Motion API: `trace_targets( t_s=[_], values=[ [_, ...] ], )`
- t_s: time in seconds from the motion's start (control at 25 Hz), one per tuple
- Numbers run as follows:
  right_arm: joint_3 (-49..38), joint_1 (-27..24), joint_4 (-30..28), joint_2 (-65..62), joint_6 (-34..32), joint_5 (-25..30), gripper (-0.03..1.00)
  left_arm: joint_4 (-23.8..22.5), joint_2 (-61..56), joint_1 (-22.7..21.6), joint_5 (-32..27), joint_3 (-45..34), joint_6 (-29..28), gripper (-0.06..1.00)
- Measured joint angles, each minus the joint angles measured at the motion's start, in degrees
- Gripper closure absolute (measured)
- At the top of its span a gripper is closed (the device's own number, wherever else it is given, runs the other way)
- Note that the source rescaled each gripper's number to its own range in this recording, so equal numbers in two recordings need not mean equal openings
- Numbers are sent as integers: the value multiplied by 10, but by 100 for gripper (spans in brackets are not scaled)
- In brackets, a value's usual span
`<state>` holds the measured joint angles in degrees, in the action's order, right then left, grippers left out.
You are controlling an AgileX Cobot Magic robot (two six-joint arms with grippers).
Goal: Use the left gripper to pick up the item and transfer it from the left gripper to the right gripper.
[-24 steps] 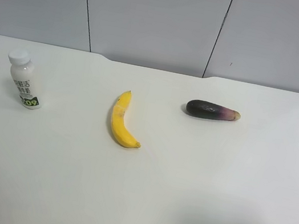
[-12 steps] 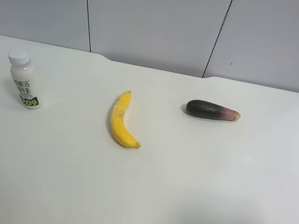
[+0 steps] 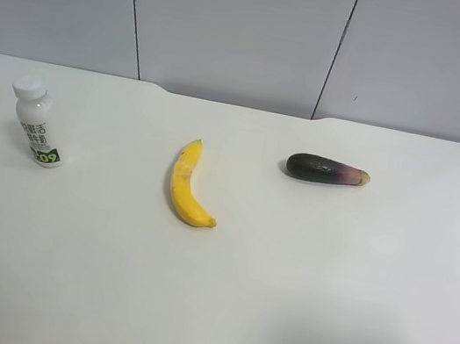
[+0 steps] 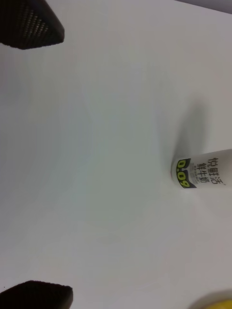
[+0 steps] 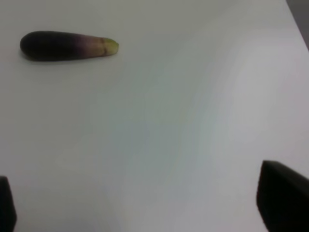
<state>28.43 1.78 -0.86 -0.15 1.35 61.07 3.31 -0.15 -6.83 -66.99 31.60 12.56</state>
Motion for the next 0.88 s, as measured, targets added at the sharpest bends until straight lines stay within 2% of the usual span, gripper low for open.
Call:
trace_targets(
  t_s=[0.24, 0.56, 0.88],
  values=[
    [0, 0, 0, 0, 0, 0, -3, -1, 75, 0, -3, 42, 3, -4],
    [0, 0, 0, 0, 0, 0, -3, -2, 267, 0, -13, 163, 3, -4],
    [0, 0, 0, 0, 0, 0, -3, -39, 448, 0, -19, 285, -74, -4]
  ],
)
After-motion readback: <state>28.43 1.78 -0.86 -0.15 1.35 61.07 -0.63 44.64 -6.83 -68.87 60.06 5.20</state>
